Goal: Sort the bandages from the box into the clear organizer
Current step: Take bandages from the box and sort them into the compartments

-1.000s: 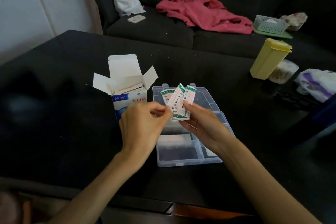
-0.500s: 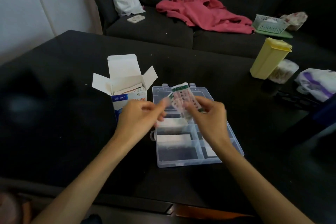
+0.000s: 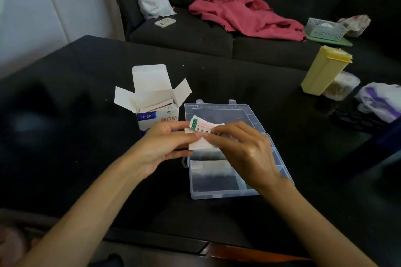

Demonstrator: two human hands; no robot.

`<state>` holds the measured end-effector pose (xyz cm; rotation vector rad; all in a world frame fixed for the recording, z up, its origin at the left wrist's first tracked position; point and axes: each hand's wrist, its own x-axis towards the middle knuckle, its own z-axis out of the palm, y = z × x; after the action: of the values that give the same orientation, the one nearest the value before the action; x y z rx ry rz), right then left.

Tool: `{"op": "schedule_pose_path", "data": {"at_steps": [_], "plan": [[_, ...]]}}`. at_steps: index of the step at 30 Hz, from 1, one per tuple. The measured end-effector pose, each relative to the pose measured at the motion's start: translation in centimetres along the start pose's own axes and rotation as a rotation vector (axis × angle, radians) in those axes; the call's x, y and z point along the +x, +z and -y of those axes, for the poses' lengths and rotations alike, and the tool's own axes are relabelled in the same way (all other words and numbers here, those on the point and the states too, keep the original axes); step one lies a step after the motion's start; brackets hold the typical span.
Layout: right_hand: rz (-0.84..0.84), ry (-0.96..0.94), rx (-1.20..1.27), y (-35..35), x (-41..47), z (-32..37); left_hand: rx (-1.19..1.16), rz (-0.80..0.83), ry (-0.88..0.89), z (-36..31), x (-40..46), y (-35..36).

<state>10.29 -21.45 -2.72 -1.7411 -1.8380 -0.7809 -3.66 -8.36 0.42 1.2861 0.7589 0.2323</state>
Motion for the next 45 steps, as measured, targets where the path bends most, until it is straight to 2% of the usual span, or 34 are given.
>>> {"op": "schedule_pose_path", "data": {"at_steps": [9,16,21,25,30,34,42,45], "plan": [[0.156,0.109,0.174,-0.8,-0.5,-0.4,-0.096,-0.04,0.036,0.7,0.9,0.1],[0.175,0.15,0.209,-1.9,-0.7,-0.9,-0.054,-0.009,0.052,0.7,1.1,0.6],[0.18,0.131,0.228,-2.2,-0.7,-1.2,-0.114,0.019,0.004,0.4,1.1,0.6],[0.198,0.097,0.225,-2.1,-0.4,-0.5,-0.064,-0.069,-0.002,1.1,1.3,1.1],[0.288,0.163,0.311,-2.6,-0.2,-0.8,0.0,-0.18,0.069,1.6,1.7,1.3],[0.28,0.254,0.308,-3.4,-0.1,-1.2,-0.023,-0.199,0.087,1.6,1.8,1.6],[0.257,0.228,0.257,-3.3,0.3,-1.5,-0.112,-0.233,0.062,1.7,1.9,2.2],[0.302,0.256,0.295,-3.0,0.3,-1.6,-0.09,-0.284,0.086,1.8,2.0,2.0]]}}
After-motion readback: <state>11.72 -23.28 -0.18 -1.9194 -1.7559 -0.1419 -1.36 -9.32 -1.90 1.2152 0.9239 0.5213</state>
